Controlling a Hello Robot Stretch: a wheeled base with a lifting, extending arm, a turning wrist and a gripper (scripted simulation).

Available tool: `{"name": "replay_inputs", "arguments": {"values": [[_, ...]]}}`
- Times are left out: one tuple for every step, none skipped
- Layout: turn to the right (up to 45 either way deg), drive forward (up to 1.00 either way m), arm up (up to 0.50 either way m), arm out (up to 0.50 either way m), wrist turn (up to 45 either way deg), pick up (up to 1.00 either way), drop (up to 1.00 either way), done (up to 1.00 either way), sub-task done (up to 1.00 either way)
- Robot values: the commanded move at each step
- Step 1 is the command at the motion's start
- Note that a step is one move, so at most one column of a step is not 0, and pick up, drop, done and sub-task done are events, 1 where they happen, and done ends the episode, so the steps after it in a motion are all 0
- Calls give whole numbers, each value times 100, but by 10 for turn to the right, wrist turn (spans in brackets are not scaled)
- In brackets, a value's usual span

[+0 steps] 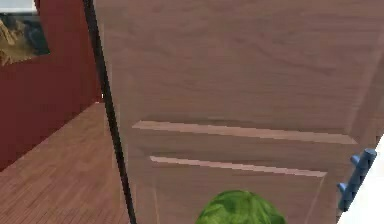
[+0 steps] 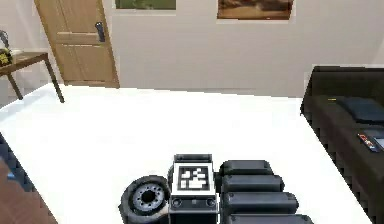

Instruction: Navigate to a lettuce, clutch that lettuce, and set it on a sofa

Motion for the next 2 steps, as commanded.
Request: {"name": "replay_inputs", "arguments": {"values": [[-450, 0, 0, 0, 0, 0, 0, 0, 0], [-180, 0, 0, 0, 0, 0, 0, 0, 0]]}}
